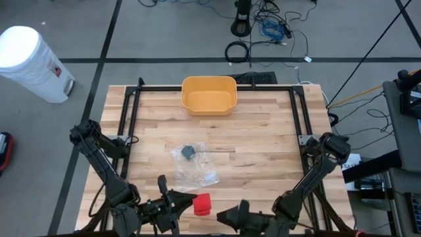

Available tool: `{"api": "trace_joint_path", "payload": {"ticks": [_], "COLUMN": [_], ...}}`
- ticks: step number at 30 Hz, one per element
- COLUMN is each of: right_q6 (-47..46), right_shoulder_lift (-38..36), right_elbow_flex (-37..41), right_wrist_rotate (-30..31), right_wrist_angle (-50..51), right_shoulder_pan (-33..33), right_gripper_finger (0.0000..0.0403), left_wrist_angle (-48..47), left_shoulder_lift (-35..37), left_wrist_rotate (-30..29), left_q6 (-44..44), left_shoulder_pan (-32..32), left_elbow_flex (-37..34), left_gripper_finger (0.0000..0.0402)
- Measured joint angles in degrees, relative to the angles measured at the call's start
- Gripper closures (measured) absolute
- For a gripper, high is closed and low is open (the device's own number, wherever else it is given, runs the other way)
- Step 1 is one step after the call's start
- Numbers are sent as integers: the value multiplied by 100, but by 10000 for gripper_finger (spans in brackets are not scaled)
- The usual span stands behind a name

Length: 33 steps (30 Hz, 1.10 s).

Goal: Roll bandage
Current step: Roll the red bandage

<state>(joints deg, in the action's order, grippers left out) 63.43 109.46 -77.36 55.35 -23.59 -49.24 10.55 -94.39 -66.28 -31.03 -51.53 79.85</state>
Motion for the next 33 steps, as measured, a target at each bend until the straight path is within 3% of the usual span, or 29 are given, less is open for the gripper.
{"api": "trace_joint_path", "payload": {"ticks": [11, 28, 33], "right_q6": [4342, 5422, 5651], "right_shoulder_lift": [801, 860, 860], "right_elbow_flex": [0, 0, 0], "right_wrist_rotate": [121, 158, 136], "right_wrist_angle": [-1668, -1286, -1377], "right_shoulder_pan": [79, 362, 457], "right_gripper_finger": [175, 168, 183], "left_wrist_angle": [257, 412, 407], "left_shoulder_lift": [7, 7, 7], "left_wrist_rotate": [15, 0, -1], "left_q6": [-153, -337, -337], "left_shoulder_pan": [-32, -37, -37], "left_elbow_flex": [2, 2, 2], "left_gripper_finger": [360, 360, 360]}}
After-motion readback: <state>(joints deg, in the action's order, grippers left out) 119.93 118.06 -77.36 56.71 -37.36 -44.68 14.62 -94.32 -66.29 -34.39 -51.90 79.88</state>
